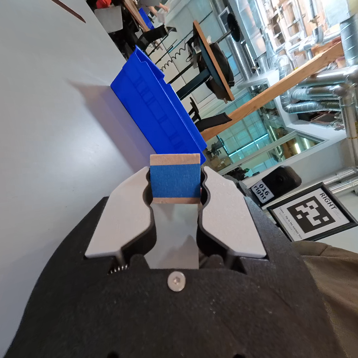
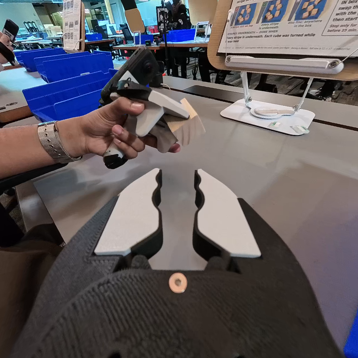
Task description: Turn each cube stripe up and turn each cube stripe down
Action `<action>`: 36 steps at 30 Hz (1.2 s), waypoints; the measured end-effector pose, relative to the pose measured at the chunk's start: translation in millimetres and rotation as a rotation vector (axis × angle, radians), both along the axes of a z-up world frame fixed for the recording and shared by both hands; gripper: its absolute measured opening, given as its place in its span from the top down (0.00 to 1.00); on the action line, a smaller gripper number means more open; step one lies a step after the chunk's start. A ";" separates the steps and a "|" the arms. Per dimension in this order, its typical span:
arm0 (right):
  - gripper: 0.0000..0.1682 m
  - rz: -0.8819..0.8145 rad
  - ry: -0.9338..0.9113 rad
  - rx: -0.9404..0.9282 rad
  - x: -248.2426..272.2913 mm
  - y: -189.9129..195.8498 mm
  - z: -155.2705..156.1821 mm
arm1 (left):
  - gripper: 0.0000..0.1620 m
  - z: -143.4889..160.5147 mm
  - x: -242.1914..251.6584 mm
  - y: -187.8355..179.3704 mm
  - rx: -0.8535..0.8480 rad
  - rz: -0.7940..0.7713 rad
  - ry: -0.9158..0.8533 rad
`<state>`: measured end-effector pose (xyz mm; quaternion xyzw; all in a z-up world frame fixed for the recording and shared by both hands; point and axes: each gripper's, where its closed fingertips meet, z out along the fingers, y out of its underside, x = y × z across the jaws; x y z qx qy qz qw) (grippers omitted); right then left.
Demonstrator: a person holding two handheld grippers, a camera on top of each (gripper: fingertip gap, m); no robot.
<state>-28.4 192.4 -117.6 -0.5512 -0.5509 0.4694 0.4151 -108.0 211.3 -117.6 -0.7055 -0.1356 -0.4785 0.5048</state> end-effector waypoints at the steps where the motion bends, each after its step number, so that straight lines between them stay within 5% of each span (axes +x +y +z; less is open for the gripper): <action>1: 0.81 0.000 -0.002 0.005 -0.2 -0.4 -0.5 | 0.71 -1.1 1.5 0.1 -0.003 -0.004 0.016; 36: 0.81 0.002 -0.033 0.086 -1.5 -5.2 -7.2 | 0.71 -1.5 7.0 0.0 -0.007 -0.022 0.020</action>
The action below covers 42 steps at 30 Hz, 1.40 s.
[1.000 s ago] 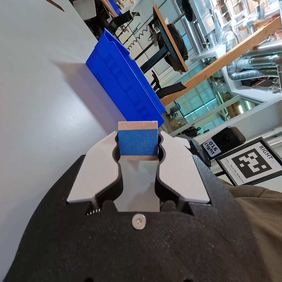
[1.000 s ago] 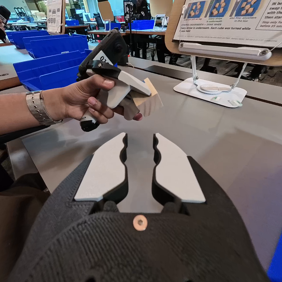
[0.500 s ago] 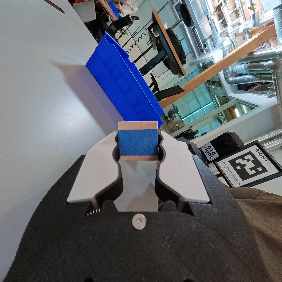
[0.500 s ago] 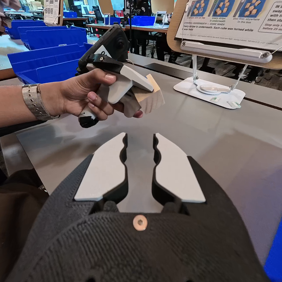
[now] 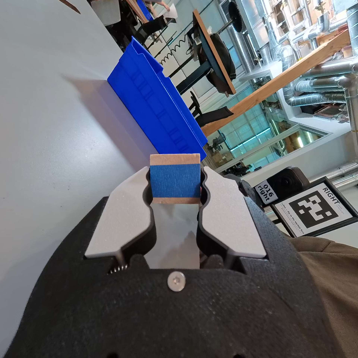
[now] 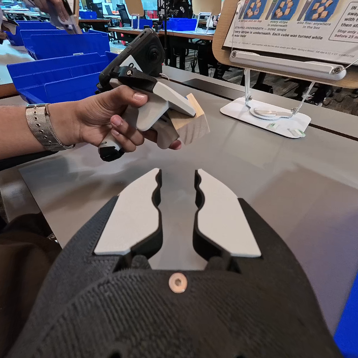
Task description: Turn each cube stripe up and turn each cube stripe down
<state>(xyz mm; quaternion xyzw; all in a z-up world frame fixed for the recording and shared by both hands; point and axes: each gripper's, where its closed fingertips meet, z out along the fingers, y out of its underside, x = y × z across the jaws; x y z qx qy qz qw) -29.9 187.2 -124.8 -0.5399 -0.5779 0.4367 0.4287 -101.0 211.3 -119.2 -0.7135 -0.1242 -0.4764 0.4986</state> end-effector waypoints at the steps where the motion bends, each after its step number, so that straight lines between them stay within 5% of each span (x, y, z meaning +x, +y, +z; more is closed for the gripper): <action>1: 0.80 0.000 0.000 0.001 0.0 -0.1 -0.1 | 0.71 -0.1 0.1 0.0 0.000 0.000 0.000; 32: 0.81 -0.001 0.002 0.039 -1.2 1.6 0.6 | 0.71 1.9 4.4 -2.9 0.000 -0.008 -0.036; 42: 0.70 0.106 0.109 0.032 -18.8 -13.0 19.6 | 0.71 38.9 4.8 -33.1 0.113 0.066 -0.337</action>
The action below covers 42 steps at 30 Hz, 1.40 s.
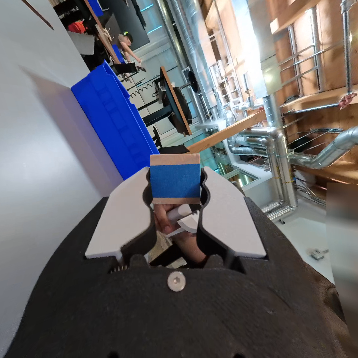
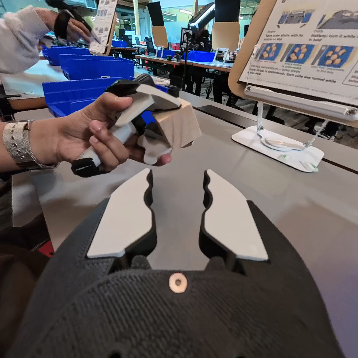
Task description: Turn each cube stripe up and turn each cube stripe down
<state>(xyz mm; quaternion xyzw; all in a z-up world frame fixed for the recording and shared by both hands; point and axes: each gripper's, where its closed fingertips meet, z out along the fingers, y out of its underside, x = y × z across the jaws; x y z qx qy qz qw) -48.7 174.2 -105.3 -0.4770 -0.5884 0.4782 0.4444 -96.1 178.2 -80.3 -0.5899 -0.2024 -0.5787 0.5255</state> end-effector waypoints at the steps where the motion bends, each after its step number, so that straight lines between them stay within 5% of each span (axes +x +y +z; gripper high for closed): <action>1: 0.67 0.023 0.006 0.006 -1.8 -3.1 0.9 | 0.71 0.0 2.6 -3.1 0.000 -0.001 0.000; 12: 0.64 0.165 0.107 0.044 -17.9 -25.5 17.0 | 0.71 6.8 25.4 -32.7 0.036 -0.029 -0.049; 30: 0.74 0.265 0.231 0.114 -2.4 -49.5 46.3 | 0.69 24.3 57.0 -47.2 0.140 -0.206 -0.035; 42: 0.74 0.066 0.347 -0.057 13.9 27.1 108.7 | 0.59 16.1 32.7 -44.8 0.131 -0.080 0.019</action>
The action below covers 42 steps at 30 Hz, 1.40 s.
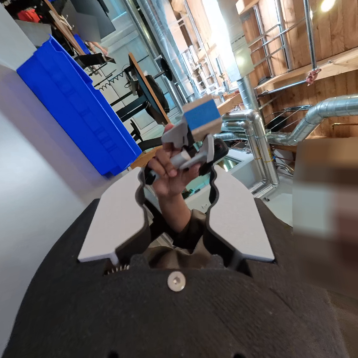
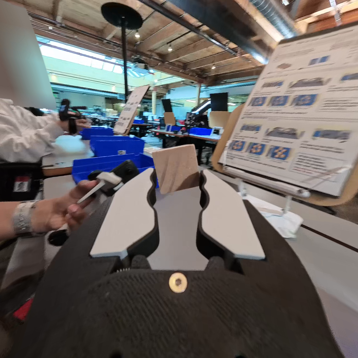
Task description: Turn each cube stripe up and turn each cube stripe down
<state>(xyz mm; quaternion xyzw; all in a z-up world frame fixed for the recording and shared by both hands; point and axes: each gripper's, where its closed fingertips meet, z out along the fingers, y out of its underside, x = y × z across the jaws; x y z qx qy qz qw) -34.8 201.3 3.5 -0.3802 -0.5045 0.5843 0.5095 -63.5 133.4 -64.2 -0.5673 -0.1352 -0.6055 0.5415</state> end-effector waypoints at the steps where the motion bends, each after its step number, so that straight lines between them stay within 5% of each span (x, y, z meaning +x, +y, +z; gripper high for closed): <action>1: 0.74 -0.039 0.007 0.008 2.9 12.4 5.7 | 0.59 -2.5 0.1 0.7 -0.009 0.002 0.013; 12: 0.74 -0.378 -0.219 -0.113 59.0 174.9 33.7 | 0.61 -22.3 9.6 6.4 -0.081 -0.026 0.112; 19: 0.74 -0.500 -0.626 -0.286 81.7 243.1 -58.2 | 0.62 -22.6 9.9 8.0 -0.079 -0.025 0.106; 23: 0.74 -0.552 -0.854 -0.263 80.1 255.3 -128.2 | 0.62 -22.0 9.8 7.5 -0.075 -0.024 0.108; 27: 0.74 -0.602 -0.985 -0.176 76.1 259.2 -165.8 | 0.63 -22.0 11.9 6.7 -0.070 -0.040 0.110; 42: 0.74 -0.696 -1.169 -0.001 74.7 265.1 -195.3 | 0.63 -27.4 15.1 9.3 -0.092 -0.040 0.135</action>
